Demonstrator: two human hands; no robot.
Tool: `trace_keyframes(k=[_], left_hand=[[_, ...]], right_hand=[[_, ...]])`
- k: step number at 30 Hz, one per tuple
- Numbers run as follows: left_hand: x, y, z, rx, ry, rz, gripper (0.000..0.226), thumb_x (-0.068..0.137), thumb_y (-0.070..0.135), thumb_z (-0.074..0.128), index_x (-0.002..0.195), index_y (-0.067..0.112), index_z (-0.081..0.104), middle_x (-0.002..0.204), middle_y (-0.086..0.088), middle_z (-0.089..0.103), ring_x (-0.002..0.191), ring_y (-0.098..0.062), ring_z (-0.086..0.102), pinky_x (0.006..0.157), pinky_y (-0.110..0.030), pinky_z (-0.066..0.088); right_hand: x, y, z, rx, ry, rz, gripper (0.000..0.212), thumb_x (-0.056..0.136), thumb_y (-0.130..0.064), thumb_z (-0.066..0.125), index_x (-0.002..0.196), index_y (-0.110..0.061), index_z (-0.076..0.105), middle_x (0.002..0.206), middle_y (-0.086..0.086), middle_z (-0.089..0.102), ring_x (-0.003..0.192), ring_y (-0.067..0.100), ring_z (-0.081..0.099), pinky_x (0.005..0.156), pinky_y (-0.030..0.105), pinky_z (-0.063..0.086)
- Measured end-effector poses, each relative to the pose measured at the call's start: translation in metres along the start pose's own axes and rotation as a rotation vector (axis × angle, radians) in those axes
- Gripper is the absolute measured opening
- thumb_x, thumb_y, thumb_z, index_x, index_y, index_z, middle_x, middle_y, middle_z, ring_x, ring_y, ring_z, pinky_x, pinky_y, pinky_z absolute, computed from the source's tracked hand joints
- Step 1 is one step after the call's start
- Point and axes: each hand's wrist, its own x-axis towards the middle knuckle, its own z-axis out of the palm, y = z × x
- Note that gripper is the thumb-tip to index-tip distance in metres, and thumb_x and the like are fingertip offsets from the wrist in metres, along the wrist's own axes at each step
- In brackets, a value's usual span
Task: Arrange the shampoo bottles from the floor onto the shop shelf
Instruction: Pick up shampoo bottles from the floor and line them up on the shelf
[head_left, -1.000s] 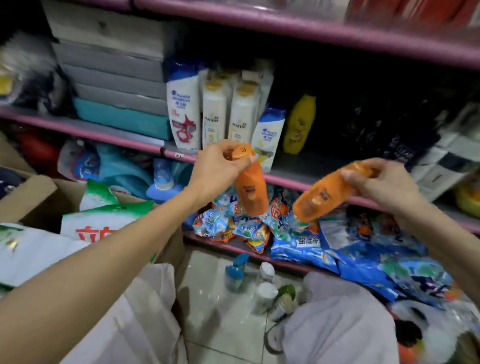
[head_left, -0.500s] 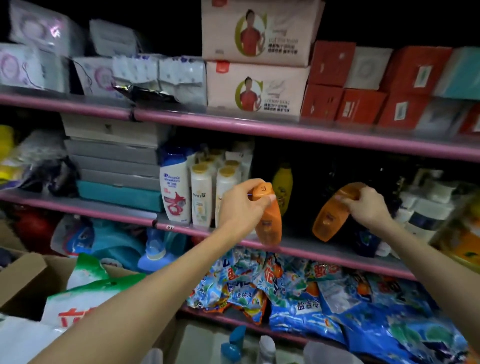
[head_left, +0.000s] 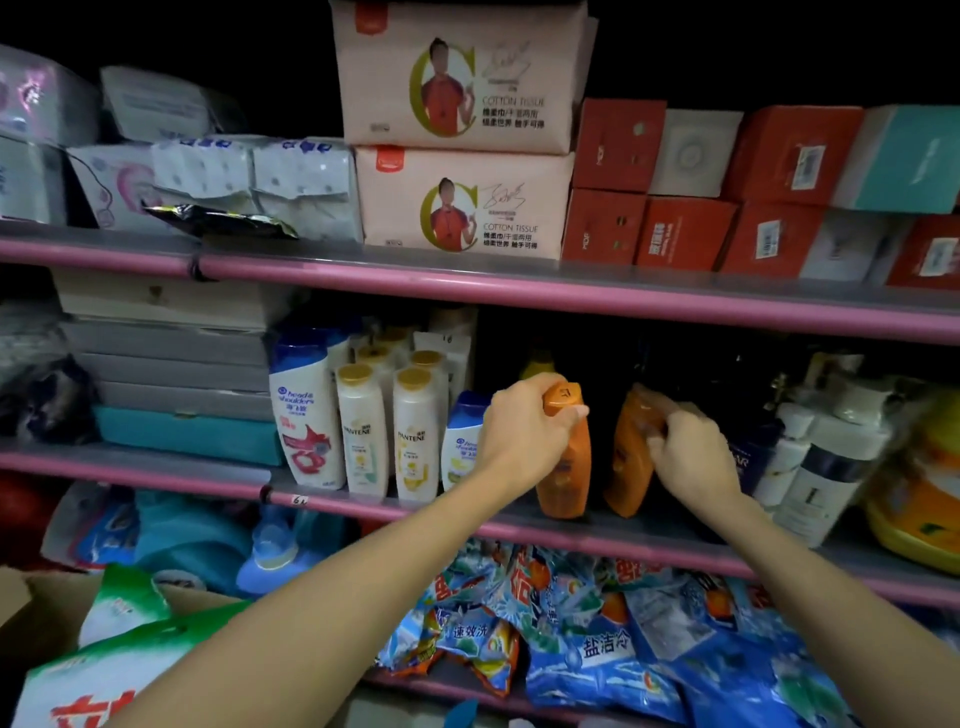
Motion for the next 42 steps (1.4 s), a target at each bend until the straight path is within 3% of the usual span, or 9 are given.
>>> trace_keyframes(k=[5,8,11,17,20,23,28,33,42], left_hand=[[0.017,-0.004,0.012,0.056,-0.036,-0.014,0.040,0.087,0.035,0.063,0.126,0.027,0.059,0.112,-0.001,0.069,0.104,-0.022,0.063,0.088,-0.034,0.052],[0.022,-0.011,0.022,0.067,-0.043,-0.043,0.041,0.088,0.031,0.064,0.128,0.030,0.057,0.116,-0.002,0.068,0.110,-0.023,0.061,0.094,-0.036,0.049],[0.022,-0.020,0.031,0.081,-0.063,-0.064,0.041,0.090,0.030,0.062,0.130,0.031,0.056,0.117,-0.004,0.067,0.111,-0.026,0.061,0.093,-0.039,0.050],[0.033,-0.027,0.027,0.411,-0.157,0.174,0.043,0.095,0.024,0.052,0.137,0.029,0.046,0.137,-0.006,0.053,0.114,-0.036,0.057,0.085,-0.043,0.052],[0.033,-0.032,0.025,0.700,-0.223,0.330,0.057,0.096,0.012,0.047,0.148,0.021,0.026,0.156,0.002,0.027,0.125,-0.029,0.050,0.075,-0.040,0.052],[0.032,-0.036,0.024,0.810,-0.203,0.419,0.064,0.094,0.010,0.045,0.151,0.015,0.015,0.155,-0.002,0.027,0.134,-0.021,0.039,0.080,-0.038,0.051],[0.047,-0.025,0.012,0.890,-0.309,0.418,0.060,0.088,0.008,0.045,0.146,0.017,0.032,0.139,-0.009,0.049,0.128,-0.027,0.045,0.112,-0.039,0.027],[0.083,-0.022,-0.003,0.582,-0.434,0.150,0.033,0.095,0.022,0.053,0.127,0.022,0.060,0.131,-0.010,0.058,0.120,-0.030,0.053,0.103,-0.034,0.042],[0.107,-0.035,0.000,0.502,-0.376,0.109,0.029,0.090,0.022,0.062,0.119,0.018,0.065,0.125,-0.006,0.062,0.115,-0.024,0.057,0.097,-0.029,0.044]], right_hand=[[-0.022,-0.016,0.009,0.129,0.234,-0.137,0.051,0.085,-0.012,0.057,0.131,-0.028,0.044,0.117,0.008,0.040,0.093,0.027,0.056,0.070,0.034,0.048],[-0.040,-0.026,0.037,0.307,-0.023,-0.138,0.059,0.085,-0.021,0.066,0.137,-0.025,0.040,0.115,-0.003,0.046,0.085,0.006,0.054,0.077,0.026,0.043],[-0.041,-0.028,0.061,0.402,-0.266,-0.021,0.065,0.083,-0.025,0.071,0.139,-0.021,0.037,0.117,-0.002,0.057,0.099,0.010,0.056,0.085,0.024,0.046],[-0.030,-0.024,0.085,0.432,-0.272,0.102,0.040,0.082,-0.034,0.073,0.112,-0.014,0.055,0.100,0.002,0.070,0.089,0.020,0.068,0.080,0.036,0.054],[-0.029,-0.023,0.093,0.488,-0.249,0.134,0.035,0.081,-0.033,0.074,0.107,-0.014,0.058,0.095,0.002,0.071,0.090,0.020,0.067,0.083,0.036,0.053],[-0.028,-0.021,0.098,0.486,-0.259,0.118,0.038,0.082,-0.036,0.073,0.111,-0.016,0.058,0.097,0.000,0.071,0.092,0.018,0.066,0.084,0.035,0.053],[-0.022,-0.017,0.102,0.474,-0.304,0.093,0.042,0.084,-0.038,0.068,0.118,-0.017,0.056,0.101,0.000,0.070,0.094,0.017,0.065,0.082,0.029,0.051],[-0.009,-0.018,0.108,0.531,-0.348,0.090,0.033,0.085,-0.032,0.069,0.110,-0.015,0.057,0.099,0.002,0.070,0.093,0.018,0.065,0.082,0.027,0.049],[0.007,-0.022,0.124,0.551,-0.311,0.093,0.037,0.085,-0.033,0.069,0.114,-0.014,0.057,0.103,0.002,0.066,0.094,0.016,0.061,0.080,0.025,0.045]])
